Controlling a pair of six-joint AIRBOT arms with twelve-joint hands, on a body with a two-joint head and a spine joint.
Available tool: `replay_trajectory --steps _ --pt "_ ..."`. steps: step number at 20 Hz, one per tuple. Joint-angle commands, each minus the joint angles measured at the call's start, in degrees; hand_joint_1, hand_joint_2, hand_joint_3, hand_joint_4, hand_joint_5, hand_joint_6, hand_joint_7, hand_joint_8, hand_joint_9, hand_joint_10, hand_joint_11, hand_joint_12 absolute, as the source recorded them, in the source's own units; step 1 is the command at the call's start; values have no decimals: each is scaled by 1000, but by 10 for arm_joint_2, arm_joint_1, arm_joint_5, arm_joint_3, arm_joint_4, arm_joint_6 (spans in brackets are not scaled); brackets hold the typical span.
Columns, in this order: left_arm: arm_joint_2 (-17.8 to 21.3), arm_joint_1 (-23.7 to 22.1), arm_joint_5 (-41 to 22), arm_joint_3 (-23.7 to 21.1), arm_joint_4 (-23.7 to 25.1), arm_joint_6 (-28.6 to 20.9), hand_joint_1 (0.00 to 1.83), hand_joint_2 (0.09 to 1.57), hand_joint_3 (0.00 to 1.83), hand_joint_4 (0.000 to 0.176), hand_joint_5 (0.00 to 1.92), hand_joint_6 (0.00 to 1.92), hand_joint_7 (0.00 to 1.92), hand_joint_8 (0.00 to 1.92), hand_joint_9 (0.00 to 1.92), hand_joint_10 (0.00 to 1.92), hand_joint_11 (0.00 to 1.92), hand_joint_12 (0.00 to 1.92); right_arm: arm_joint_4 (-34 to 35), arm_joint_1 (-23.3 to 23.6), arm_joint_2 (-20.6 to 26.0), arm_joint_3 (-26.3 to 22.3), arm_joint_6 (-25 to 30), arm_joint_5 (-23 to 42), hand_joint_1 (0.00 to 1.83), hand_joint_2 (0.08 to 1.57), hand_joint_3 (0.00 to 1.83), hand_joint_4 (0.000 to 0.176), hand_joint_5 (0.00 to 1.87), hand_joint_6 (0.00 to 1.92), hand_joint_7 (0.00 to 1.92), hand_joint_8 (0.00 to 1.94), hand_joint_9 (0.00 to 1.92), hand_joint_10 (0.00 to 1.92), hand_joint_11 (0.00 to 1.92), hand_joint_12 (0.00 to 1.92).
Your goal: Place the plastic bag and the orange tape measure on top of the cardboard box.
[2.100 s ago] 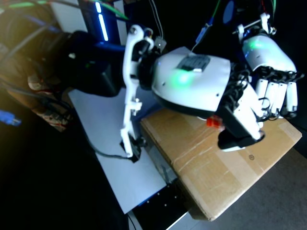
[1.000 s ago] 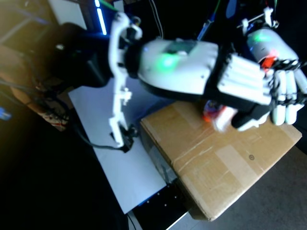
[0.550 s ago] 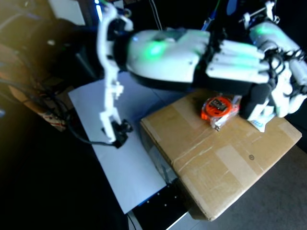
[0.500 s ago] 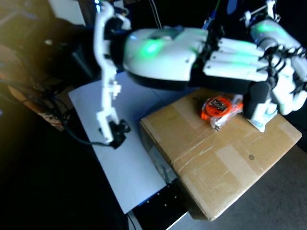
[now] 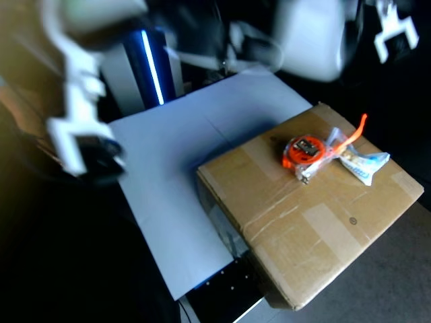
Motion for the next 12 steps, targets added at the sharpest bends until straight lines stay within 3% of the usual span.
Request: replay_trajectory --steps 1,2,3,4,5,6,7,8,9,10,11,12 --pt "9 -5 103 -3 11 3 768 940 0 0 496 113 497 76 184 815 0 1662 -20 3 6 -5 0 -99 706 1326 9 0 0 544 140 673 0 1150 1 1888" --pt "26 5 148 -17 11 2 783 1011 12 0 445 202 465 76 110 899 0 1687 -20 -10 22 -18 0 -138 592 1320 0 18 7 513 194 396 0 940 0 1815" --pt "42 17 190 -30 11 0 845 1143 12 0 287 463 394 40 11 842 0 1541 -20 -22 36 -25 13 -171 363 1531 10 0 0 300 141 94 0 525 0 945" --pt "49 23 208 -35 11 -2 845 1143 12 0 287 463 394 40 11 842 0 1541 -20 -29 40 -25 26 -183 363 1531 10 0 0 300 141 94 0 525 0 945" --pt "64 38 248 -44 11 -15 814 1195 22 0 209 460 280 11 1 749 0 1477 -20 -47 47 -25 62 -216 173 1517 0 0 12 285 172 69 0 586 0 448" --pt "69 48 266 -48 11 -23 597 1281 9 0 150 663 309 21 108 798 0 1494 -20 -56 51 -25 79 -230 58 1456 0 0 121 343 271 82 27 708 0 922" --pt "80 68 303 -55 11 -38 531 1265 0 9 13 590 282 16 125 866 0 1512 -20 -69 56 -25 108 -253 195 1400 0 0 114 360 316 106 52 826 0 1331" --pt "87 83 333 -58 11 -53 507 1217 0 0 58 477 322 26 151 798 0 1424 -20 -79 57 -25 117 -271 260 1371 0 0 55 517 299 97 44 797 0 1322" --pt "94 103 365 -59 11 -75 562 1204 0 0 129 564 362 40 104 841 0 1391 -20 -90 57 -28 118 -293 255 1371 0 0 10 778 320 131 36 804 0 1265" --pt "100 122 397 -59 11 -95 573 1208 0 57 39 707 288 5 17 684 0 1169 -20 -105 57 -31 118 -313 377 1384 1 0 0 997 146 532 2 987 0 1320" --pt "105 144 429 -60 11 -108 557 1217 2 64 7 585 241 9 7 590 0 1071 -20 -106 57 -31 118 -317 417 1337 0 0 0 728 146 479 19 887 0 1194" --pt "104 157 436 -60 11 -108 533 1234 6 49 10 451 262 19 88 619 0 1263 -20 -111 56 -31 118 -317 425 1303 0 15 0 422 170 335 36 786 0 1082"
